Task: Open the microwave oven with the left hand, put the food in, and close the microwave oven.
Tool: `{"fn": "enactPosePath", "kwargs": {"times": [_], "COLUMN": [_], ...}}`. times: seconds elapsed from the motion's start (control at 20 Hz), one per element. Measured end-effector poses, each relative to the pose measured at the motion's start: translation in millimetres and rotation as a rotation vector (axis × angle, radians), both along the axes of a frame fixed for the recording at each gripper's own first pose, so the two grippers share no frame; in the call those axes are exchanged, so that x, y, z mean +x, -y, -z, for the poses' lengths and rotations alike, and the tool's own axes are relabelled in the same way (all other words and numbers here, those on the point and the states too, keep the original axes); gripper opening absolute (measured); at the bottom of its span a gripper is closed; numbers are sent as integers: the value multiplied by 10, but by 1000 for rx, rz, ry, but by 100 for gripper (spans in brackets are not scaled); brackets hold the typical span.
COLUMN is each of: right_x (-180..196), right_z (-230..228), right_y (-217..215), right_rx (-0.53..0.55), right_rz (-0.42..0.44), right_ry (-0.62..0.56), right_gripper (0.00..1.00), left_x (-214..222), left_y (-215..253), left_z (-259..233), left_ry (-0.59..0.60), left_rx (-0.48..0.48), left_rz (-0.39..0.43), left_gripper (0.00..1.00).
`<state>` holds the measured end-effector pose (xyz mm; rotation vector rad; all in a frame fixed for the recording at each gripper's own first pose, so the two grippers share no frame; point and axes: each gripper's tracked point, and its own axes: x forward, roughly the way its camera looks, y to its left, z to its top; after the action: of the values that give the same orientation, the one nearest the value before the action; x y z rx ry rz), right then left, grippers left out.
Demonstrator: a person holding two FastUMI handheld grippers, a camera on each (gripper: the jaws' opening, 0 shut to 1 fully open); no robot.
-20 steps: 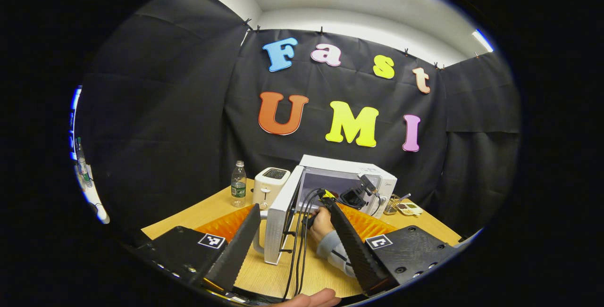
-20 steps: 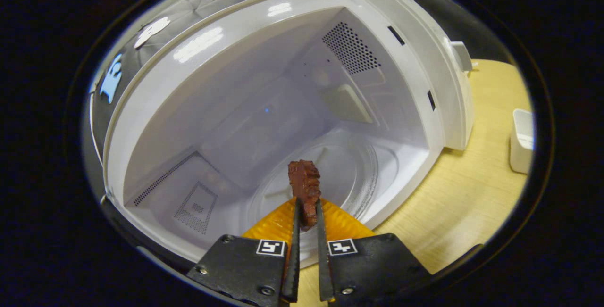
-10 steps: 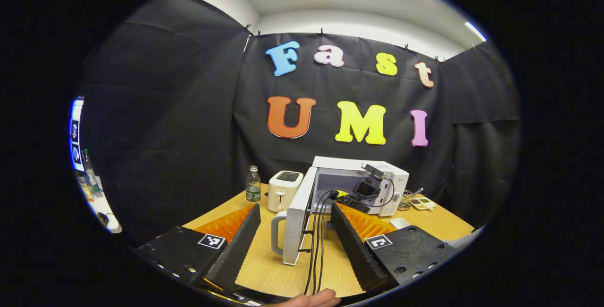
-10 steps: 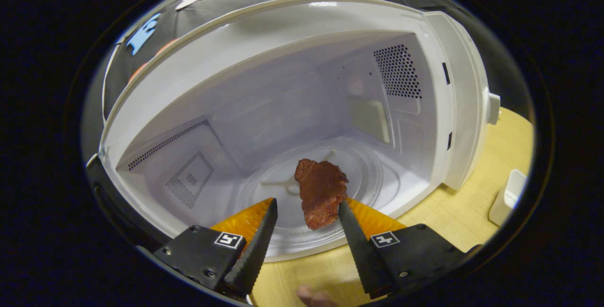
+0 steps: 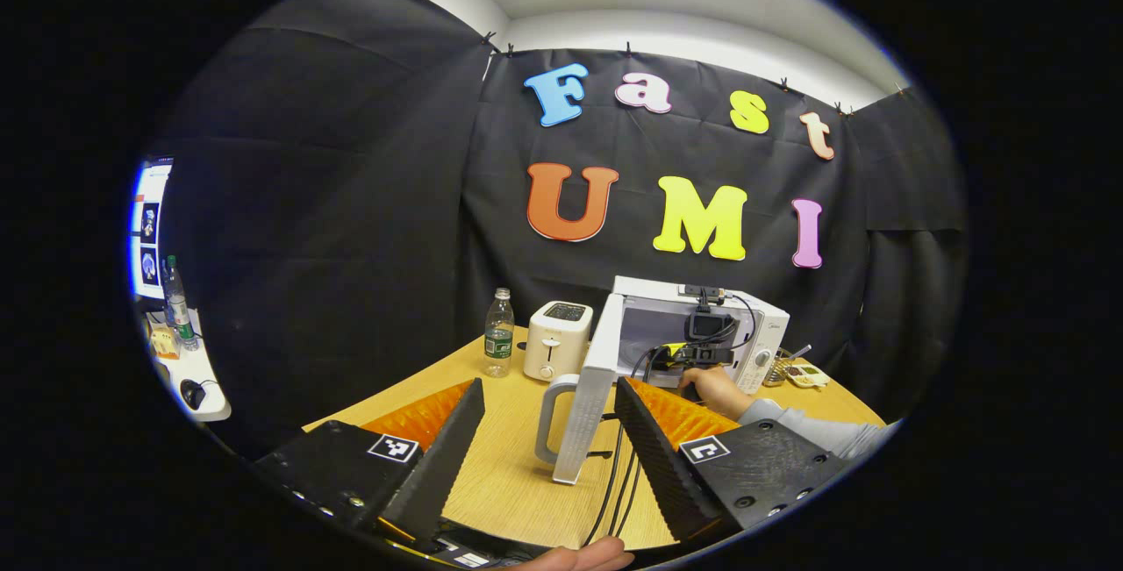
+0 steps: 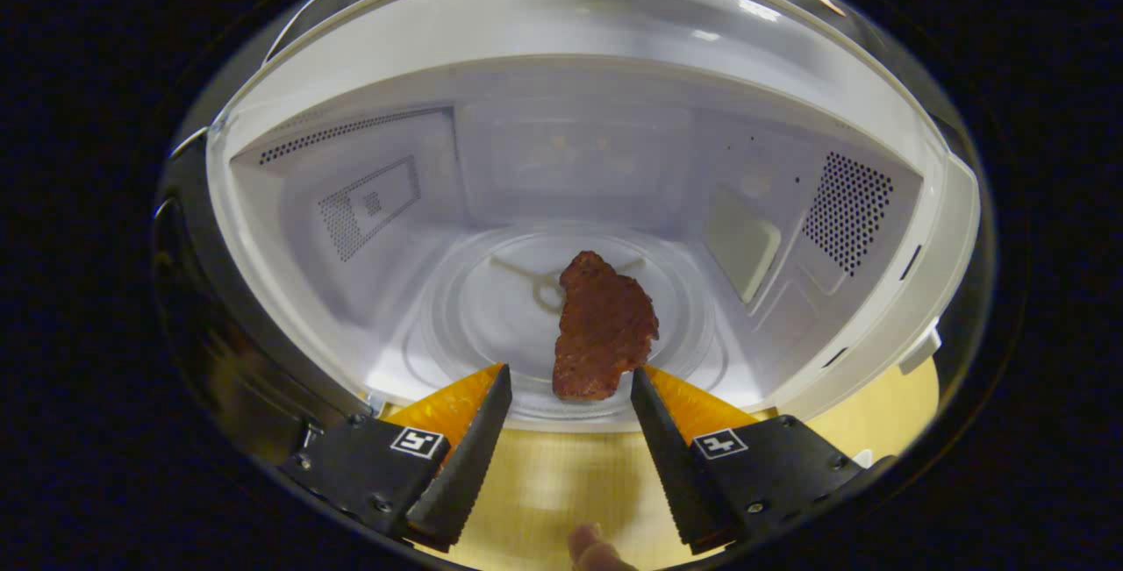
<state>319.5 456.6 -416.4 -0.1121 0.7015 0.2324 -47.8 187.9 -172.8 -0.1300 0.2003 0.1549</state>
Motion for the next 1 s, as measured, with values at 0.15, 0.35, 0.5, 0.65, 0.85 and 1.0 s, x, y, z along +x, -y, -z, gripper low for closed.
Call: {"fn": "enactPosePath", "kwargs": {"times": [0.15, 0.35, 0.5, 0.65, 0.85, 1.0], "right_x": [-187, -516, -924, -1402, -2018, -2352], "right_z": [-111, -572, -1214, -1792, -2312, -2627], "right_y": [77, 315, 626, 1079, 1671, 2034], "right_rx": [14, 28, 86, 120, 195, 224], "right_rz": [-62, -138, -190, -203, -194, -176], "right_ry": [-35, 47, 170, 324, 445, 518], "right_gripper": [88, 88, 84, 89, 83, 82], "left_x": [31, 133, 251, 383, 552, 679], "left_y": [-97, -227, -419, -635, -930, -1049], "left_z": [27, 110, 218, 237, 205, 365], "left_ry": [14, 21, 11, 45, 146, 125], "left_rx": [-7, -19, -23, -34, -46, -50], "left_rz": [-7, -4, -30, -70, -102, -104], "left_gripper": [92, 92, 92, 91, 68, 76]}}
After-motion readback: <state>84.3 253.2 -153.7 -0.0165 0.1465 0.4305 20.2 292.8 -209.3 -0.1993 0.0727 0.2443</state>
